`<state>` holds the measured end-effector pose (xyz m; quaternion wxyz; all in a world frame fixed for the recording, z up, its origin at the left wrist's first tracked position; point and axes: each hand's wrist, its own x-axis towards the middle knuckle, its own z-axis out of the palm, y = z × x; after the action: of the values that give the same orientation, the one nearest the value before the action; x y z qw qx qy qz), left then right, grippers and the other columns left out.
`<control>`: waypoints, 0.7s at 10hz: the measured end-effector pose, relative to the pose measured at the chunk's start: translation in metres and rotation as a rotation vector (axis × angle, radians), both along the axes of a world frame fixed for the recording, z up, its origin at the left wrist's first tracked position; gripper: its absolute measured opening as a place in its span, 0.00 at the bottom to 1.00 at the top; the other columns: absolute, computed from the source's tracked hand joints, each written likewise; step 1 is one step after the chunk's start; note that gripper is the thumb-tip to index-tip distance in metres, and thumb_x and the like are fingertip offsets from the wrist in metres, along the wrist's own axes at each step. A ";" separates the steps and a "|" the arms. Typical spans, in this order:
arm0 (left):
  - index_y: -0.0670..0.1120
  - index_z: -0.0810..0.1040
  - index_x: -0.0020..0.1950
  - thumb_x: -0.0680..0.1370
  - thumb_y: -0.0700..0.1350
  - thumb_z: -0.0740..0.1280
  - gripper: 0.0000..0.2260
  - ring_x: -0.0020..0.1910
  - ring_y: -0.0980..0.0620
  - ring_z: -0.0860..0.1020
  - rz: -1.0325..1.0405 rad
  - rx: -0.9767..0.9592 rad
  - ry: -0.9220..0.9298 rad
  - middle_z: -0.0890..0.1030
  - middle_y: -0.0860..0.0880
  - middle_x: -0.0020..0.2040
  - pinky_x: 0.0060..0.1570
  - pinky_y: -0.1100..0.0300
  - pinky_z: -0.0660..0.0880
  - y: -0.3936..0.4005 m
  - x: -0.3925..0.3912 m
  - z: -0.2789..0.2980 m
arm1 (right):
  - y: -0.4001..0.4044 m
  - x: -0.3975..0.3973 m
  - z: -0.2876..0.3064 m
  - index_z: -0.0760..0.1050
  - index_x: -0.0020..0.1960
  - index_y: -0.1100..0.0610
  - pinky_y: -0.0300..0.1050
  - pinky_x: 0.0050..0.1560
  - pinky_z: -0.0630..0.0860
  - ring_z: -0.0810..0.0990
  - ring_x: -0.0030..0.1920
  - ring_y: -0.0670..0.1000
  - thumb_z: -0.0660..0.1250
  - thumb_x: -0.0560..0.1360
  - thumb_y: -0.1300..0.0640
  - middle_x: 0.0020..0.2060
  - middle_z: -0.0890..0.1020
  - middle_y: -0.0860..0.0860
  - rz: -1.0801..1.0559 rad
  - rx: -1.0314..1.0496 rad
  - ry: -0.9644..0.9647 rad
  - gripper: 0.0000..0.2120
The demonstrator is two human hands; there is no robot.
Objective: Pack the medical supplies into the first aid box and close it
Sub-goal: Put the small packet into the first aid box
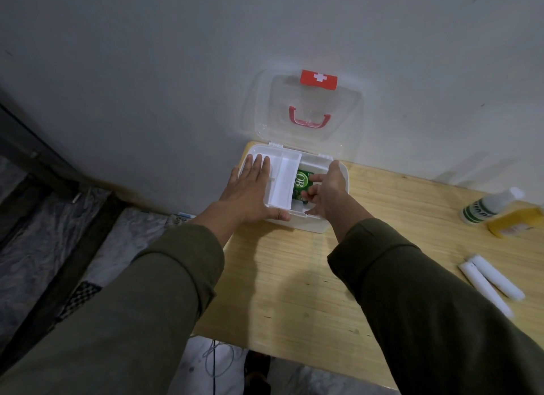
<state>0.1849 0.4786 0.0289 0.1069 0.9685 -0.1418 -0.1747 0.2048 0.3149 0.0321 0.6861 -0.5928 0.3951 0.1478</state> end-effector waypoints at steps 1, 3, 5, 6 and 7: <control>0.43 0.33 0.76 0.65 0.71 0.65 0.58 0.76 0.46 0.33 0.001 -0.002 -0.005 0.34 0.45 0.77 0.73 0.46 0.37 0.000 0.000 -0.001 | 0.005 0.003 -0.006 0.72 0.47 0.59 0.63 0.59 0.68 0.73 0.34 0.52 0.46 0.78 0.35 0.27 0.69 0.52 -0.031 0.039 -0.002 0.29; 0.43 0.33 0.76 0.65 0.72 0.65 0.58 0.76 0.46 0.33 -0.004 -0.004 0.001 0.34 0.45 0.77 0.73 0.45 0.38 0.000 0.000 0.001 | 0.003 0.004 -0.001 0.73 0.51 0.60 0.60 0.56 0.66 0.77 0.37 0.54 0.45 0.79 0.36 0.30 0.74 0.54 0.100 0.018 -0.020 0.30; 0.46 0.36 0.77 0.65 0.72 0.64 0.56 0.77 0.50 0.36 0.032 -0.028 -0.030 0.37 0.49 0.78 0.73 0.36 0.43 0.001 0.000 0.012 | -0.002 -0.006 0.049 0.70 0.63 0.60 0.45 0.44 0.73 0.78 0.37 0.50 0.55 0.80 0.49 0.49 0.80 0.56 0.470 -0.299 -0.111 0.19; 0.47 0.39 0.77 0.66 0.71 0.64 0.54 0.77 0.52 0.38 0.026 -0.085 -0.123 0.41 0.50 0.79 0.73 0.38 0.44 -0.006 0.001 0.025 | -0.017 -0.007 0.072 0.72 0.62 0.60 0.40 0.45 0.75 0.81 0.40 0.52 0.60 0.79 0.52 0.50 0.81 0.57 0.503 -0.451 -0.258 0.16; 0.47 0.41 0.78 0.66 0.68 0.67 0.53 0.77 0.52 0.39 -0.023 -0.176 -0.171 0.42 0.50 0.79 0.75 0.43 0.44 -0.026 0.004 0.042 | -0.046 -0.019 0.090 0.71 0.65 0.56 0.41 0.53 0.74 0.80 0.54 0.54 0.61 0.77 0.52 0.57 0.81 0.57 0.556 -0.751 -0.413 0.17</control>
<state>0.1894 0.4523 0.0706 0.1768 0.9651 -0.1761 -0.0797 0.1857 0.2691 0.1217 0.4241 -0.8981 0.1044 0.0523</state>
